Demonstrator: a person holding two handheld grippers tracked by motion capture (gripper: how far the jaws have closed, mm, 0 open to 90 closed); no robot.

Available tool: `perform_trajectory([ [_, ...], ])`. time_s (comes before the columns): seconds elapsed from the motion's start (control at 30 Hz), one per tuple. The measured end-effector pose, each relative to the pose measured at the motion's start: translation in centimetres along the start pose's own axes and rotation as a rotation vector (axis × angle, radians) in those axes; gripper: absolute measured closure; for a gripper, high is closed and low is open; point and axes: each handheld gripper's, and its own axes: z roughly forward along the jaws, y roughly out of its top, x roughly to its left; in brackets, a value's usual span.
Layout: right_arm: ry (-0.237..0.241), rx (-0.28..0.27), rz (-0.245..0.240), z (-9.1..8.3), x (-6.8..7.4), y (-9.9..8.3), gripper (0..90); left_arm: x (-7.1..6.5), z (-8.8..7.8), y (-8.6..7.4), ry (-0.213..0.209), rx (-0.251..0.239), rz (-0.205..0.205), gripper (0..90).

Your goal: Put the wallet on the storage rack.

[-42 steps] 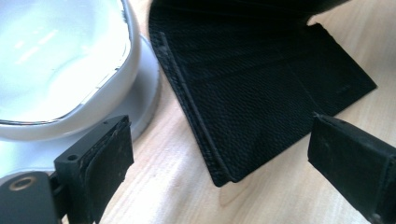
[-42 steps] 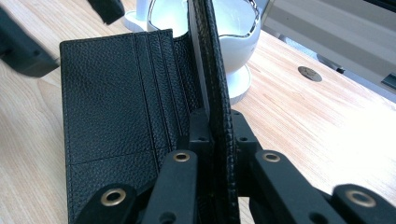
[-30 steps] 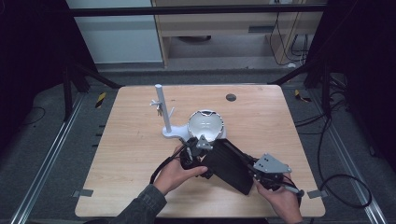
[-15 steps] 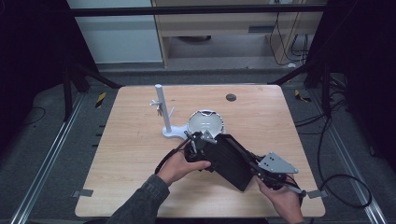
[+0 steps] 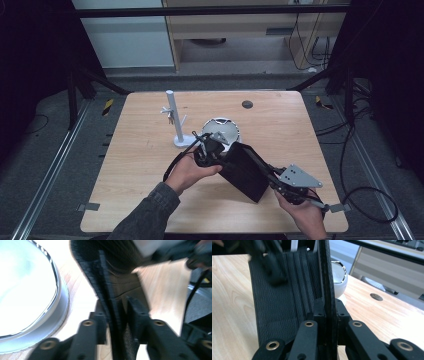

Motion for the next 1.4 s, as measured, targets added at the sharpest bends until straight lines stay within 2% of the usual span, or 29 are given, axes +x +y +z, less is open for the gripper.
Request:
perform_trajectory([
  [0.07, 0.002, 0.009, -0.003, -0.1, 0.1, -0.2, 82.9, -0.1, -0.7, 0.5, -0.004, -0.01, -0.001, 79.0],
  [0.17, 0.014, 0.006, 0.005, -0.1, 0.1, -0.3, 81.5, -0.6, -1.8, 1.3, 0.023, 0.004, 0.026, 80.6],
  [0.23, 0.035, 0.013, 0.006, 0.0, 0.2, -0.3, 75.5, -1.1, -2.4, 2.0, 0.053, 0.01, 0.047, 80.9],
  [0.33, 0.095, 0.066, 0.012, 0.7, 0.8, -0.8, 53.5, -1.7, -3.6, 3.1, 0.101, 0.032, 0.082, 81.0],
  [0.4, 0.138, 0.151, 0.009, 1.4, 1.3, -1.2, 39.3, -1.8, -4.3, 3.7, 0.12, 0.039, 0.09, 81.0],
  [0.47, 0.158, 0.195, 0.006, 1.8, 1.6, -1.7, 29.1, -1.7, -5.1, 4.2, 0.12, 0.027, 0.087, 80.9],
  [0.53, 0.145, 0.224, 0.002, 2.0, 1.7, -2.2, 21.4, -1.6, -6.1, 4.7, 0.123, 0.012, 0.086, 81.0],
  [0.6, 0.131, 0.256, 0.028, 2.2, 1.2, -2.8, 17.4, -1.5, -6.9, 5.1, 0.135, -0.002, 0.085, 80.9],
  [0.8, -0.034, 0.342, 0.15, 2.8, -1.5, -4.2, 10.2, -0.7, -8.9, 5.7, 0.155, -0.036, 0.06, 80.9],
  [0.9, -0.107, 0.391, 0.234, 3.1, -2.9, -5.0, 7.2, -0.2, -9.9, 6.0, 0.177, -0.054, 0.055, 80.9],
  [0.97, -0.13, 0.4, 0.272, 3.2, -3.4, -5.3, 6.0, 0.3, -10.5, 6.1, 0.191, -0.068, 0.043, 80.9],
  [1.1, -0.157, 0.427, 0.312, 3.5, -3.7, -5.8, 5.9, 1.1, -11.6, 6.5, 0.227, -0.085, 0.024, 80.9],
  [1.23, -0.177, 0.474, 0.335, 3.8, -4.0, -6.4, 6.5, 2.0, -12.4, 6.7, 0.257, -0.113, 0.0, 80.9],
  [1.4, -0.18, 0.494, 0.336, 4.0, -4.0, -6.7, 6.3, 2.9, -12.5, 6.6, 0.282, -0.116, -0.026, 80.9],
])
